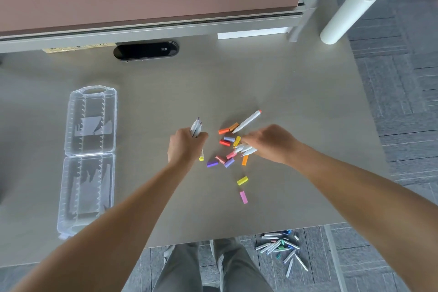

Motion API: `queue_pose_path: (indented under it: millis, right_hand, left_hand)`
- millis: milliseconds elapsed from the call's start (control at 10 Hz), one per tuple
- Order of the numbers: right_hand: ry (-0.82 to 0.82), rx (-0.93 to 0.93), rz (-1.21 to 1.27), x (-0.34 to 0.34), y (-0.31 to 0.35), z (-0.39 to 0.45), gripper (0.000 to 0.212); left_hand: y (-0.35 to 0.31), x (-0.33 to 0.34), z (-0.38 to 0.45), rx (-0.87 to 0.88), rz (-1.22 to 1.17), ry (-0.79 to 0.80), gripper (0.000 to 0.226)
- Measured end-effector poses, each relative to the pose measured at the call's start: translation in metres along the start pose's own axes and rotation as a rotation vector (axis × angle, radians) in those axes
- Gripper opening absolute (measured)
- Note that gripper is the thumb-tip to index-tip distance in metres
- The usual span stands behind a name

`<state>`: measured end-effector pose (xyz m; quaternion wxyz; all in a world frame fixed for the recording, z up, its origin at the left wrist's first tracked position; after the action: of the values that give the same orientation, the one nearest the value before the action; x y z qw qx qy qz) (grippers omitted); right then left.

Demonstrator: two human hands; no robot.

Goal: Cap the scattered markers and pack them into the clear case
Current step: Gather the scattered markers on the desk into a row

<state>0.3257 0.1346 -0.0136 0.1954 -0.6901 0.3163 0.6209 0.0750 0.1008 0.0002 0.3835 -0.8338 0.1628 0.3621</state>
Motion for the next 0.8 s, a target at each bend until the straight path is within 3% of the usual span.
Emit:
queue_pose_path:
  millis: [100,200,300,400,500,600,700,800]
  right_hand:
    - [-0.166,0.219,0.123,-0.008,-0.005,-0.014,0.032]
    - [-0.255,0.563,0.249,-0.016,-0.010,-0.030,0.030]
    - [-0.321,0.888,0.404,-0.013,-0.017,-0.047,0.025]
    - [-0.384,1.081,0.531,-0.008,-0.021,-0.059,0.030]
    - [-0.396,1.136,0.607,-0.007,-0.021,-0.066,0.034]
    - [-0.405,1.147,0.657,-0.005,-0.023,-0.071,0.033]
    - [-0.413,1.140,0.676,-0.001,-0.025,-0.075,0.030]
    - [-0.411,1.139,0.694,-0.001,-0.030,-0.078,0.029]
  left_hand:
    - [-0.024,0.005,-0.008,-0.202,-0.232,0.051,0.023]
    - [-0.046,0.024,-0.017,-0.459,-0.535,0.146,0.014]
    - [-0.069,0.047,-0.027,-0.638,-0.707,0.187,0.008]
    - [-0.085,0.071,-0.034,-0.710,-0.714,0.158,0.007]
    - [-0.101,0.094,-0.036,-0.753,-0.723,0.162,0.010]
    - [-0.110,0.109,-0.032,-0.790,-0.680,0.226,0.028]
    - [-0.111,0.120,-0.030,-0.499,-0.441,0.288,0.029]
    - [-0.107,0.141,-0.011,-0.462,-0.288,0.312,0.056]
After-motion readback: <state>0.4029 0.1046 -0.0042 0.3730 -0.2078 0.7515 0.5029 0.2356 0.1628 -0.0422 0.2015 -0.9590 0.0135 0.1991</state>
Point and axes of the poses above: each hand's wrist, its own z-axis towards the middle knuckle, its own x-axis out of the palm, y = z × x, the point moved 1 cm from there along z, towards the middle knuckle, and after that the axes turned 8 degrees about -y, right-handed, at the moved point
